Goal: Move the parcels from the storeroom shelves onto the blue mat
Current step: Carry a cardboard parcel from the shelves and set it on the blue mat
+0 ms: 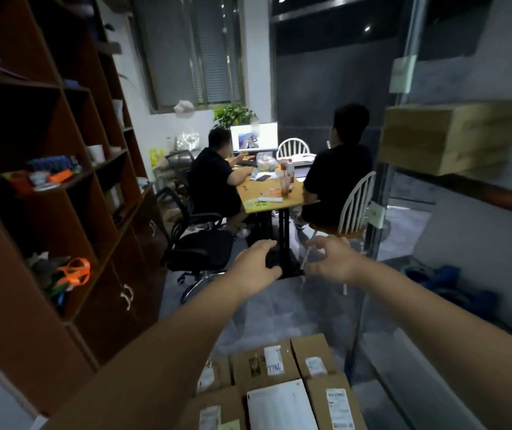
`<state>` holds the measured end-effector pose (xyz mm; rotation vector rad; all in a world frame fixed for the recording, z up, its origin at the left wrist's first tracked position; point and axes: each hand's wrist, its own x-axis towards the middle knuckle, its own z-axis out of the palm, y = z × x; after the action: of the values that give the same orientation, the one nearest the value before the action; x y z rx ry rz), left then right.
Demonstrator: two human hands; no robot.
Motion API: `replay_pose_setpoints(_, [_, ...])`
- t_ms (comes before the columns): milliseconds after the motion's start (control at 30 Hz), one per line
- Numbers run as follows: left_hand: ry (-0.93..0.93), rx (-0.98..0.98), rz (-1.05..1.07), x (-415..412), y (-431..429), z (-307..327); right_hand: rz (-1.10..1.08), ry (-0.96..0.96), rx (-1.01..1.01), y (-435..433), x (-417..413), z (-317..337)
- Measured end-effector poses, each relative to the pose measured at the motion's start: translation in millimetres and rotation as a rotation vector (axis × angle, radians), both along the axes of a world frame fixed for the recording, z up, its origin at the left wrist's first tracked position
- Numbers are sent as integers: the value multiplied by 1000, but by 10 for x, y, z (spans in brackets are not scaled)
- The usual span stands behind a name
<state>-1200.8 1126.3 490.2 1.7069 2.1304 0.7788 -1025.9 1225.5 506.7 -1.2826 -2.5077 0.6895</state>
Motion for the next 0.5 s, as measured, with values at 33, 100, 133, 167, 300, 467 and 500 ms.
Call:
replay_pose_setpoints(33, [15, 2, -27, -23, -45, 24, -30, -13, 28, -117, 9, 54])
replay_pose_setpoints(100, [27, 21, -78, -73, -167, 63, -98, -19, 55, -376, 12, 129])
replay_pose_setpoints(133, [29, 24, -104, -92, -241, 87, -133, -24, 71, -514, 14, 156])
replay_pose_setpoints(167, [34, 21, -134, -99, -325, 105, -163, -34, 85, -656, 23, 176])
replay_pose_setpoints(300, [125, 14, -295, 20, -590, 177, -250, -102, 80, -1209, 207, 242])
replay_pose_setpoints(467, [185, 74, -467, 602, -781, 355, -411, -133, 115, -1906, 857, 432])
replay_pose_setpoints(500, [186, 91, -507, 783, -821, 405, -465, -132, 117, -2056, 1036, 474])
